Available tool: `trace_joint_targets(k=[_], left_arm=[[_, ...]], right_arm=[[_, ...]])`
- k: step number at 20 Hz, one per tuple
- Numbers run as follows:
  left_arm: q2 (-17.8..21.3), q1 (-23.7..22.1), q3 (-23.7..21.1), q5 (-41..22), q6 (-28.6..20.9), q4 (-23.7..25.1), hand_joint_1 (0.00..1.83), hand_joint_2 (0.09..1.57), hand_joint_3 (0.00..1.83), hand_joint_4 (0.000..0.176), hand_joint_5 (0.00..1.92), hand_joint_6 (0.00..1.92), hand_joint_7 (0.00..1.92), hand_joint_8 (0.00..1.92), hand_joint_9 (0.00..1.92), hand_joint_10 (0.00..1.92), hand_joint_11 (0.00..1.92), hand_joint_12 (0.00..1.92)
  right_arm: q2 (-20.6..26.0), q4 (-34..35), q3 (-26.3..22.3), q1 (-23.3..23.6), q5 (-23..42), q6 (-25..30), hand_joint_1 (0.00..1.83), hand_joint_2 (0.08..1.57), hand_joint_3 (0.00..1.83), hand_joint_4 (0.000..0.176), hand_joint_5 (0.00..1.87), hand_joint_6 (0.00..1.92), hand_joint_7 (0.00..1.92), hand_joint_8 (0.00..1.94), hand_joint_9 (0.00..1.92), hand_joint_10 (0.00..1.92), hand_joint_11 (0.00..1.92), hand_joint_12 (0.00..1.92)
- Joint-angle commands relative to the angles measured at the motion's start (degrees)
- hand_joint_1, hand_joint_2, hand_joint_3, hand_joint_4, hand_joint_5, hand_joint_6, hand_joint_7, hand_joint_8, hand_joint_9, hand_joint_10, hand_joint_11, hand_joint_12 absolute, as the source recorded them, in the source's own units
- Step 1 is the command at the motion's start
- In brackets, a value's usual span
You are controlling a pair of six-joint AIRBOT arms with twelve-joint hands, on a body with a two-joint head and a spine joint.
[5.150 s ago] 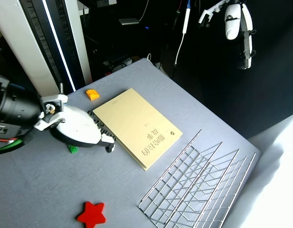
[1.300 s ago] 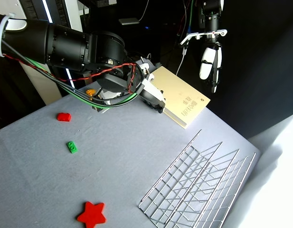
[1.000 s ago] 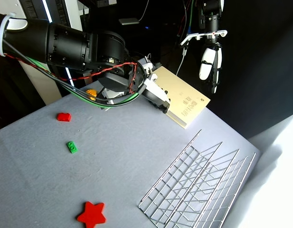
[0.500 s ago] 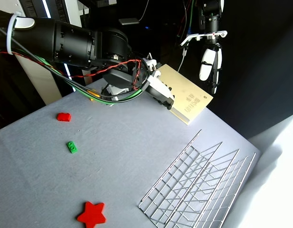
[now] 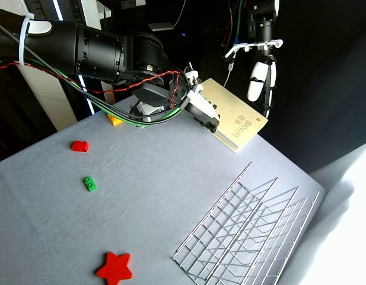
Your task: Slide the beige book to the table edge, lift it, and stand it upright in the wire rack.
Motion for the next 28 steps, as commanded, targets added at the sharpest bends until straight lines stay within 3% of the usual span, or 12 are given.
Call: trace_joint_targets(k=[1,4,10,16,22,28], left_arm=[[0.03,-0.52,0.57,-1.52,-0.57,-0.39,0.56,0.96,0.00,0.000,0.00,0.00,0.00,0.00,0.00,0.00,0.02,0.03],[-0.75,-0.55,1.12,1.89,-1.20,-0.89,0.57,0.96,0.00,0.000,0.02,0.01,0.00,0.00,0.00,0.00,0.02,0.04],[-2.92,-2.02,3.93,7.92,-1.21,-7.54,0.56,0.95,0.00,0.000,0.01,0.00,0.01,0.00,0.01,0.00,0.00,0.05],[-3.31,-4.81,3.50,15.01,-1.21,-8.62,0.53,0.97,0.01,0.000,0.00,0.00,0.00,0.00,0.00,0.00,0.00,0.05],[-3.79,-4.13,3.34,12.83,0.15,-7.77,0.57,0.95,0.00,0.000,0.04,0.00,0.02,0.00,0.01,0.00,0.00,0.10],[-4.08,-5.03,2.81,12.81,0.15,-6.48,0.61,0.94,0.00,0.000,0.05,0.00,0.01,0.00,0.00,0.00,0.00,0.08]], right_arm=[[-0.08,0.91,-0.02,0.63,-3.54,0.22,0.21,1.09,0.00,0.000,0.23,0.00,0.25,0.01,0.23,0.00,0.00,0.62],[-0.21,0.83,0.10,0.58,-4.51,0.21,0.17,1.11,0.00,0.000,0.24,0.00,0.25,0.00,0.23,0.00,0.00,0.58],[-0.87,0.76,0.53,0.47,-5.01,-0.05,0.20,1.10,0.00,0.000,0.26,0.00,0.28,0.00,0.26,0.00,0.00,0.65],[-0.91,0.77,0.50,0.82,-4.29,0.11,0.19,1.10,0.00,0.000,0.23,0.00,0.23,0.00,0.22,0.00,0.00,0.59],[4.26,0.75,-0.48,2.60,-0.73,-1.74,0.18,1.09,0.00,0.000,0.24,0.00,0.26,0.01,0.25,0.01,0.00,0.65],[12.86,0.60,-4.33,4.31,0.58,-2.68,0.19,1.10,0.00,0.000,0.28,0.01,0.28,0.01,0.27,0.01,0.00,0.69]])
